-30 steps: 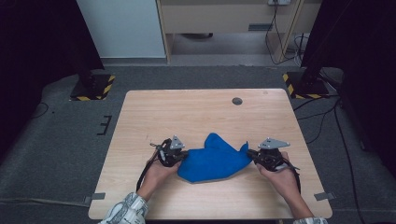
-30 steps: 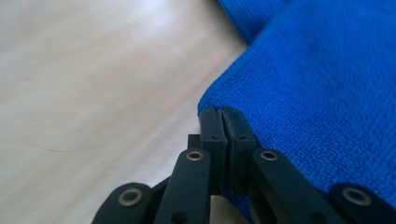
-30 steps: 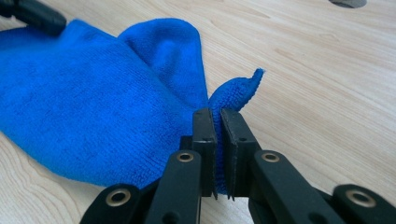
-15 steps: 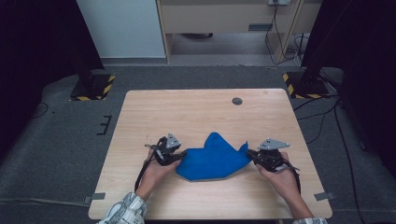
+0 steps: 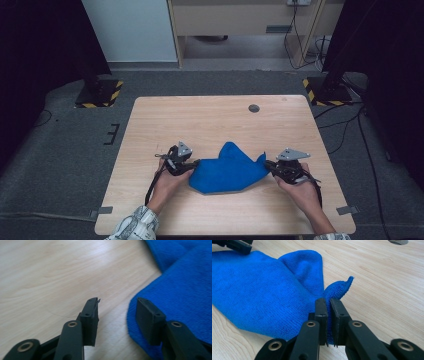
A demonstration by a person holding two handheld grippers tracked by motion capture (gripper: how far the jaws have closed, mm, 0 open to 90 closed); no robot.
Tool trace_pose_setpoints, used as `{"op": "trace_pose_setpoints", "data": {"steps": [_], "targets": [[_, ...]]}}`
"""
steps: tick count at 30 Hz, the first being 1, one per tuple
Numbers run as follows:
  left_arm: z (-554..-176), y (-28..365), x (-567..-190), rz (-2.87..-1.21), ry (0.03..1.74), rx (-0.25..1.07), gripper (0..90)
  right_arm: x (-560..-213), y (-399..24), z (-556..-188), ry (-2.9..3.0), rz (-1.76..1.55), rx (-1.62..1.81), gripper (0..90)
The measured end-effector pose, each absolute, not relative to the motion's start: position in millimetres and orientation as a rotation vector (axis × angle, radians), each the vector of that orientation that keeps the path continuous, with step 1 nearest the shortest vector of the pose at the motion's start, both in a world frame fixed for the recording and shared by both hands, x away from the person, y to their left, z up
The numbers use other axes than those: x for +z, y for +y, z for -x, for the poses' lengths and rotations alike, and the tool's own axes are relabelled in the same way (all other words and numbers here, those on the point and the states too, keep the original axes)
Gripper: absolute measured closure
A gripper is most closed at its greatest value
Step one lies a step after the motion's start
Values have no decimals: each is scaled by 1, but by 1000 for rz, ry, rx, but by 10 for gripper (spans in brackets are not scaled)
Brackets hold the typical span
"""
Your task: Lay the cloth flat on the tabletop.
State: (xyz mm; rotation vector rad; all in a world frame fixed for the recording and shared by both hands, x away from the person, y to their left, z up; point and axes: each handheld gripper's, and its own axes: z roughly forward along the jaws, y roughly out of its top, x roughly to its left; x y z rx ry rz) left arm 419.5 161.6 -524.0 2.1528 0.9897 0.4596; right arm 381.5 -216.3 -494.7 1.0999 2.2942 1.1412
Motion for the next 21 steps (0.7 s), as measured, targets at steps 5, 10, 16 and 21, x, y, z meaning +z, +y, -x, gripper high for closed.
{"op": "trace_pose_setpoints", "data": {"steps": [5, 10, 16, 21], "targets": [[-418, 156, -529, -2182, 964, 458, 489, -494, -216, -381, 2301, -1092, 1140, 845], [-413, 155, -533, -2148, 941, 411, 471, -494, -217, -381, 2295, -1096, 1147, 843], [-407, 147, -528, -2208, 867, 349, 683, -492, -217, -380, 2285, -1096, 1161, 843], [-406, 143, -525, -2231, 862, 333, 847, -491, -216, -380, 2278, -1101, 1171, 845]]}}
